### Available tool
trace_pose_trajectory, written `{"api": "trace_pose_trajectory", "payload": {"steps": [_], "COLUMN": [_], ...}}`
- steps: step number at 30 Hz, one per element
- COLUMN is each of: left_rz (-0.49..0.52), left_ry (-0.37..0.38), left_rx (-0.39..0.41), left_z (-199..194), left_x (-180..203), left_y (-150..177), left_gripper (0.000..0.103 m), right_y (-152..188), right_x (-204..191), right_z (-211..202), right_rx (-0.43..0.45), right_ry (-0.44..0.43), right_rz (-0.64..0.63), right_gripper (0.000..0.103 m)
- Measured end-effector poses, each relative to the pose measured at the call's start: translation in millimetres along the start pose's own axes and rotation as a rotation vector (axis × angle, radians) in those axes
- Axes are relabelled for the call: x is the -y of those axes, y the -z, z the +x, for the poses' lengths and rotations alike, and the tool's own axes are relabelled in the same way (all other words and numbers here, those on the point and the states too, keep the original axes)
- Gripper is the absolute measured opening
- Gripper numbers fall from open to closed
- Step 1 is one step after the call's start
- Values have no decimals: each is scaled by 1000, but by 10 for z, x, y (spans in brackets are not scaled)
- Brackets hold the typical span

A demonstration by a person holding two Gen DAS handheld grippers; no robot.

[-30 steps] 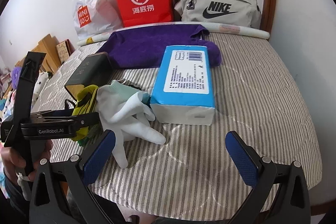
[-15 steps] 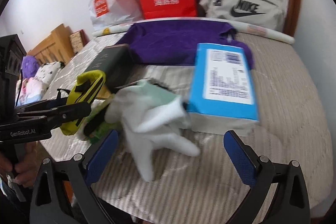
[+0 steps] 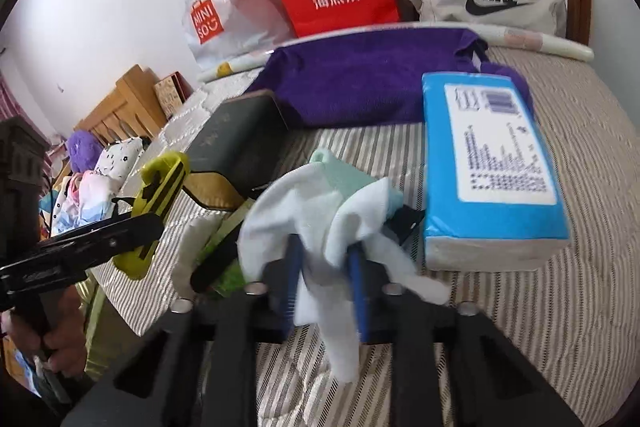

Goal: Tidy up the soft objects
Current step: 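Grasp the yellow pouch with the left tool while the right tool grasps the white gloves, then carry the yellow pouch and white gloves with both tools onto the purple towel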

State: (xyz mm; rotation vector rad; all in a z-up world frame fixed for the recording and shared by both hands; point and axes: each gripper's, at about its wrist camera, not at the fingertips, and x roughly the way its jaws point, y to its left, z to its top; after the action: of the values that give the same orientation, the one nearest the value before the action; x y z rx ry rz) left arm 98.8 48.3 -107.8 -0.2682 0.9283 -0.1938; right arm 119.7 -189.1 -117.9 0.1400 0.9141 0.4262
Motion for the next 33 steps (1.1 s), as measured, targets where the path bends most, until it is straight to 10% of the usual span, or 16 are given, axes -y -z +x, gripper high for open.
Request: {"api": "trace_pose_trajectory", "payload": {"steps": [14, 25, 33], "left_rz": [-1, -16, -35], "left_ry": [-121, -195, -164], "left_rx": [-5, -89, -93], "left_z": [-109, 248, 324], "left_x": [-177, -320, -372], "left_y": [79, 296, 269], "left_gripper": [69, 69, 70], "right_y": [197, 550, 500], "right_x": [256, 695, 760], "right_z": [-733, -371, -200], "right_rx": [60, -45, 6], "right_ry": [129, 205, 192], "right_rz": [-64, -11, 4], "right_gripper": [15, 17, 63]}}
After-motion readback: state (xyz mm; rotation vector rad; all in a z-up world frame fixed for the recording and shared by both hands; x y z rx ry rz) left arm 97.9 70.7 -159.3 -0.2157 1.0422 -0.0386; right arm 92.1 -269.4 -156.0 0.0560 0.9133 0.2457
